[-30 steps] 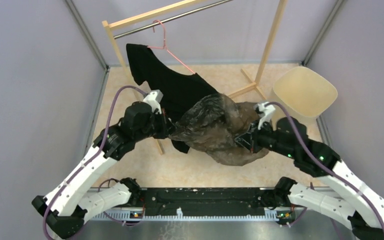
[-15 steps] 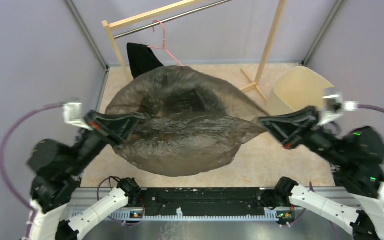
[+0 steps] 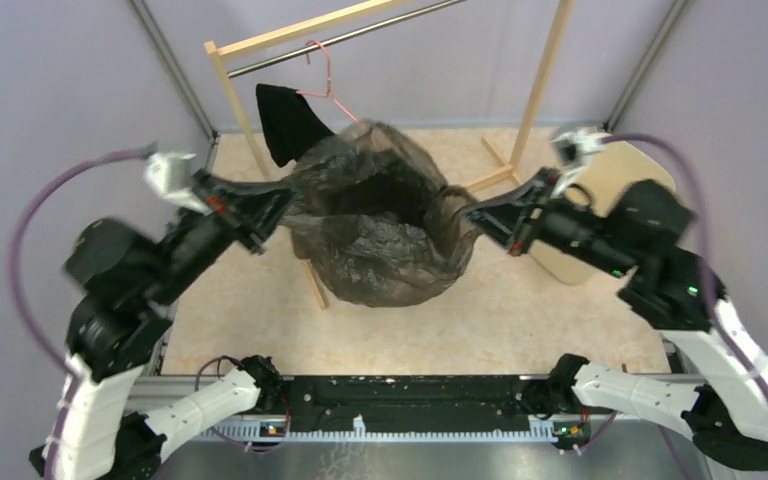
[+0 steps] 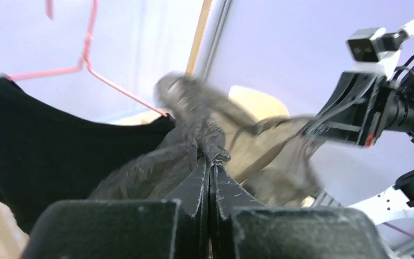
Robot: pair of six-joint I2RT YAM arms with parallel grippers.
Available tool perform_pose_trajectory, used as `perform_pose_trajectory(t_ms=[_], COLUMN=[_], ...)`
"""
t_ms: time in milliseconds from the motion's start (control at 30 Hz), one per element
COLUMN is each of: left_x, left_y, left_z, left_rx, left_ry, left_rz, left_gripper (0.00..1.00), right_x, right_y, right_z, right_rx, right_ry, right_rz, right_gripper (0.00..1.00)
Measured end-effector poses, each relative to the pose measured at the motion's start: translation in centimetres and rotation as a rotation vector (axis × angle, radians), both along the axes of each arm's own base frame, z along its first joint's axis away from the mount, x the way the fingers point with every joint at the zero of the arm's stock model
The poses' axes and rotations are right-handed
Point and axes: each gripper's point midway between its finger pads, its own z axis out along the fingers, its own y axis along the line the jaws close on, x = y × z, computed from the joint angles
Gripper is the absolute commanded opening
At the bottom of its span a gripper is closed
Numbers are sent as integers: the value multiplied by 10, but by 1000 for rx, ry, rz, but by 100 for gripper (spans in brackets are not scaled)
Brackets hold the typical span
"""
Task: Put the trash bags into the trash bin
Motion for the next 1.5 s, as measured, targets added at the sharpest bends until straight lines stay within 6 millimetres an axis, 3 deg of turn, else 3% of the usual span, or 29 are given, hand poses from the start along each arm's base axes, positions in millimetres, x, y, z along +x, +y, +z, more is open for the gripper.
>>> perform_pose_trajectory(t_ms=[67,100,167,233,267,367,400,433,533,600,800,967,1067,1167,1300,1400,1500], left_x=[-16,-23,-26,-15,-7,21,26,31,38,38,31,37,43,45,46,46,44], left_y=[20,32,51,55,52,39,38,37,41,49,74,75,69,60,49,43,38], left_z=[26,30,19,-7,-26,-90,-102,-108,-108,-98,-76,-93,-104,-113,-121,-125,-125], left_rx=[-66,-94,-118,-96,-64,85,126,153,193,192,162,200,228,247,266,273,269], left_ry=[-111,-147,-156,-112,-75,73,103,115,111,81,-2,27,50,65,80,89,92], left_rz=[28,61,132,187,203,244,256,268,302,330,414,440,429,397,350,319,289], left_gripper=[0,0,0,0,0,0,0,0,0,0,0,0,0,0,0,0,0], right_x=[-14,-19,-28,-25,-20,1,6,13,24,30,44,57,75,96,144,174,190], right_y=[-13,-19,-36,-39,-34,-6,2,12,25,25,3,-12,-36,-65,-130,-174,-191], right_z=[59,71,79,64,49,-19,-37,-59,-94,-94,-46,-53,-64,-58,-51,-68,-97], right_rx=[127,159,199,190,169,27,-13,-82,-205,-253,-218,-261,-357,-440,-521,-590,-664], right_ry=[-142,-181,-233,-223,-198,-62,-18,29,112,119,12,18,34,9,39,120,207], right_rz=[18,16,-8,-32,-35,-19,-13,0,9,-5,-130,-243,-397,-570,-847,-985,-1002], right_gripper=[0,0,1,4,10,39,47,53,68,72,77,80,86,87,87,87,86])
